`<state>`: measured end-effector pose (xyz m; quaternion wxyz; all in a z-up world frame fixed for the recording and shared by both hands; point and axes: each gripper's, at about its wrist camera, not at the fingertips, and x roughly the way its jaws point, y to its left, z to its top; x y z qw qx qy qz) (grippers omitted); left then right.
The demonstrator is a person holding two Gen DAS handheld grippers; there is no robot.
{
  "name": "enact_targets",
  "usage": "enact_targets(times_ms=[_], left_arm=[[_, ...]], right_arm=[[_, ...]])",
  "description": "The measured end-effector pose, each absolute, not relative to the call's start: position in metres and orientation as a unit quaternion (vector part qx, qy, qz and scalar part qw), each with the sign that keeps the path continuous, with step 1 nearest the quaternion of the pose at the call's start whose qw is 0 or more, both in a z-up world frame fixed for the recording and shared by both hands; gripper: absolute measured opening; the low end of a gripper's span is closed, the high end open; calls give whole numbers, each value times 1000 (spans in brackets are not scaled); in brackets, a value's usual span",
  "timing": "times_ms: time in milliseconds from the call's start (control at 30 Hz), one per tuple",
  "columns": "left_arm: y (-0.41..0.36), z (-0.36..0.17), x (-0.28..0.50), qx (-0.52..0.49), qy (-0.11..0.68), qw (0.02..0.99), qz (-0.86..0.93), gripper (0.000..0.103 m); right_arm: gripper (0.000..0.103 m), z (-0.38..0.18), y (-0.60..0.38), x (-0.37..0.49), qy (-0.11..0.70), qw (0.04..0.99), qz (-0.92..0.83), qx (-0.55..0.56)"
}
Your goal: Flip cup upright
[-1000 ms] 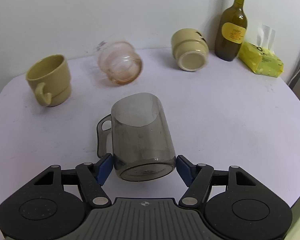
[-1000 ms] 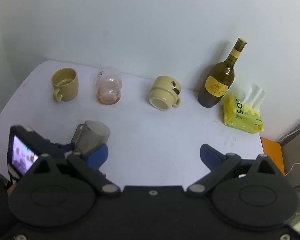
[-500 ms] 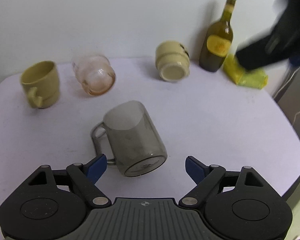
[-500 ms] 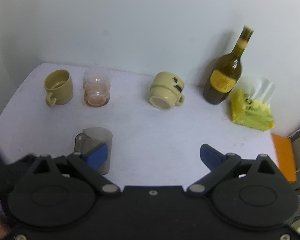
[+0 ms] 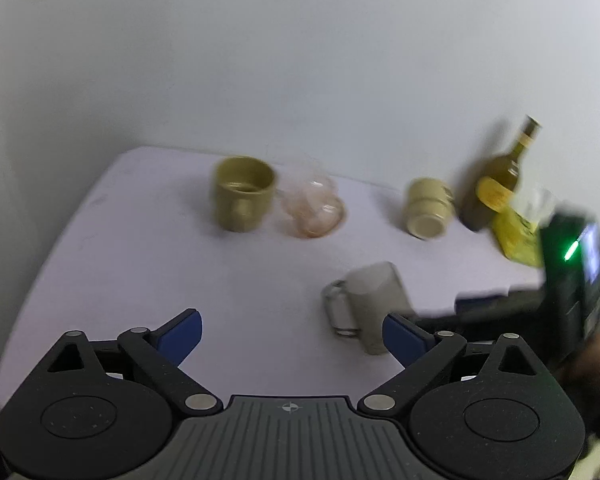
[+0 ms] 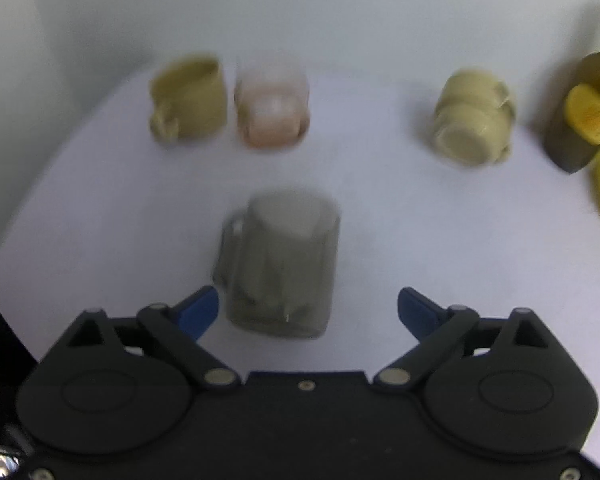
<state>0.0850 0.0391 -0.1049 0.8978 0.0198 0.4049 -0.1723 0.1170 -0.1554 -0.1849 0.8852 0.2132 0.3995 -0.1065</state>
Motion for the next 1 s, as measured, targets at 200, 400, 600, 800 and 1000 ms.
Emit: enact_targets(times_ms=[200,400,600,800,1000], left_arm=[[56,-95,89,15,410,901,-139,98],[68,-90,90,15,406,903,-137,98],[79,-84,86,11,394,909,-136,98],[80,-82,85,2,387,912,-139,98],[76,-81,88,-7,383,912,-147,98]], right_arm=[[74,-204,-145,136,414,870,-114,242],[67,-208,-134,142,415,871,-121,232],[66,-206,-139,140,395,879,-118,239],[66,-189,-137,133,392,884,-133,215],[66,-167,-142,125,404,885,-139,186]])
